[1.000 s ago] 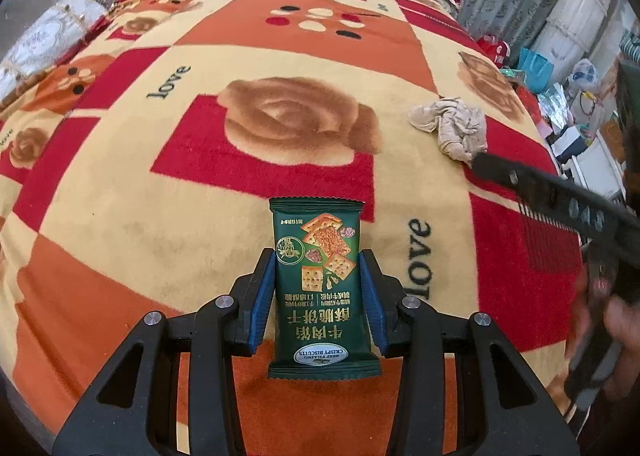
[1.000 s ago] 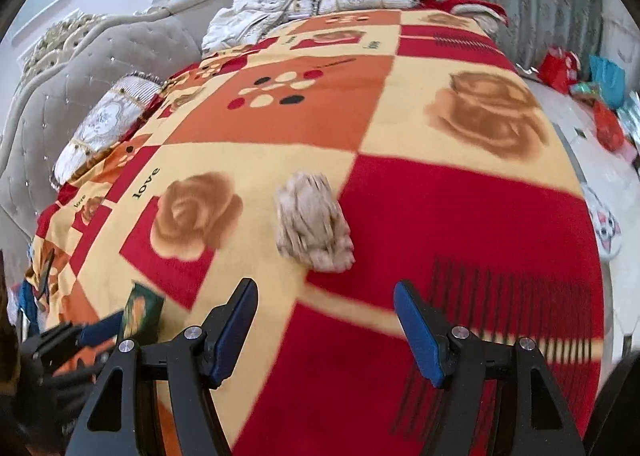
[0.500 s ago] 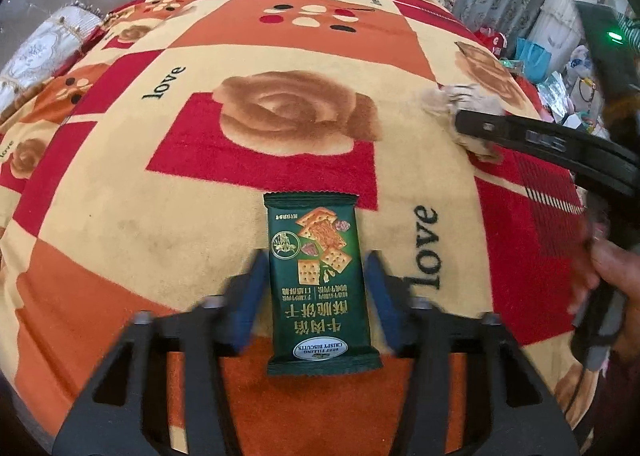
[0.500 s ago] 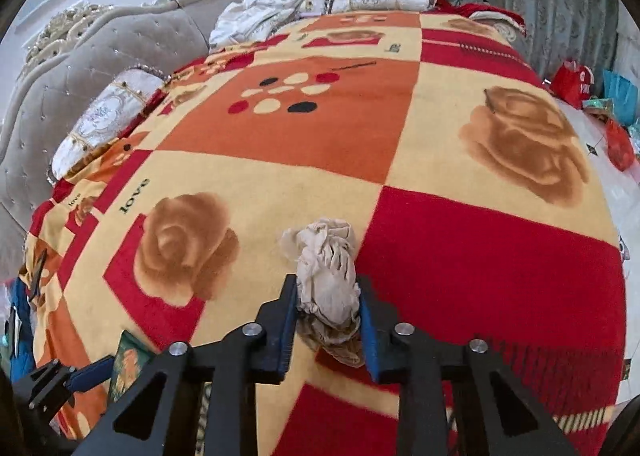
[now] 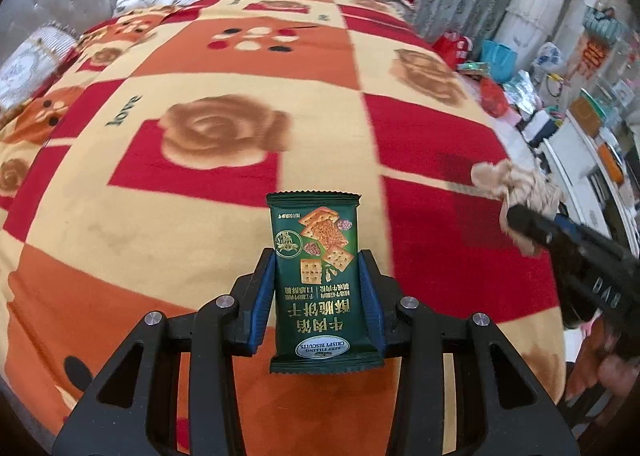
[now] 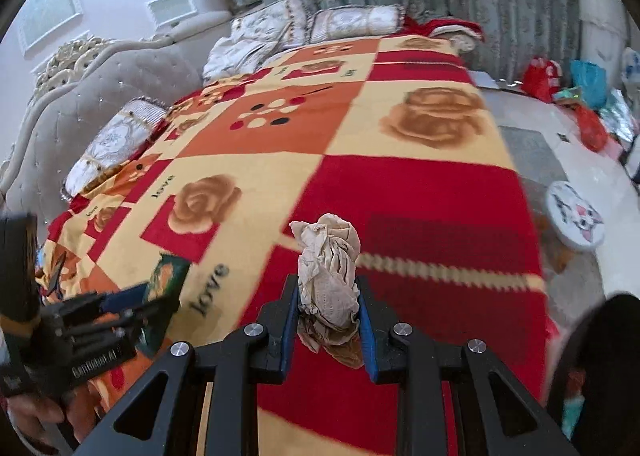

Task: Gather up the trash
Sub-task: 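Carry the cracker packet and crumpled tissue over the black bin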

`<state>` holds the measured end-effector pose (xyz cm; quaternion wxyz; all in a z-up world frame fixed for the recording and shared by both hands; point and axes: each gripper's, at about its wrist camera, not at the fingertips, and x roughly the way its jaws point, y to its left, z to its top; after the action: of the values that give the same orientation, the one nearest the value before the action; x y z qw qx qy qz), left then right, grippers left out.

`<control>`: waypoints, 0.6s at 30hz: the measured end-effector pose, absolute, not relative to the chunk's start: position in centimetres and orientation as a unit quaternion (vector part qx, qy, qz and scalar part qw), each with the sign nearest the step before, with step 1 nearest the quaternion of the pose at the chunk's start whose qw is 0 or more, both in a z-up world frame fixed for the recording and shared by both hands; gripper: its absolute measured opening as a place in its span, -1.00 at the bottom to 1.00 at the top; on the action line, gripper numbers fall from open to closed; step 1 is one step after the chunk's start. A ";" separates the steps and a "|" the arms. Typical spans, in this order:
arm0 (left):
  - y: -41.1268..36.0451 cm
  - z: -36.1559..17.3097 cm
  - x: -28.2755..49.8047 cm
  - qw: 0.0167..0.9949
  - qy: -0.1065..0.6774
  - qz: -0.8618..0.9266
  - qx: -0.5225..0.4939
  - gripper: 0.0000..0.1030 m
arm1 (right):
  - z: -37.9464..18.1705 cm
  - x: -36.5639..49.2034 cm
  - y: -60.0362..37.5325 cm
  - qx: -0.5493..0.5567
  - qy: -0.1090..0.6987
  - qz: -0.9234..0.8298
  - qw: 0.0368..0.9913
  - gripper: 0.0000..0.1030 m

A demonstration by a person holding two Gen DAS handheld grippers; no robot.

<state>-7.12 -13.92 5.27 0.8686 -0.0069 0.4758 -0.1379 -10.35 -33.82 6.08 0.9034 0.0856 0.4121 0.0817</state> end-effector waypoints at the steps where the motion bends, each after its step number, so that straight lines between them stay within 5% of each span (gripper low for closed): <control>1: -14.6 5.5 -7.4 0.869 0.473 -0.144 -0.004 -0.26 | 6.1 -10.9 -34.3 0.088 0.411 0.077 0.904 -0.50; 18: -25.8 7.6 -10.8 0.859 0.456 -0.228 0.045 -0.26 | 6.8 -18.1 -43.4 0.134 0.396 -0.011 0.908 -0.50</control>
<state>-10.75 -25.76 7.56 0.8591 0.0452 0.4560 -0.2281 -18.11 -43.44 6.82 0.9082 0.1343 0.3964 -0.0113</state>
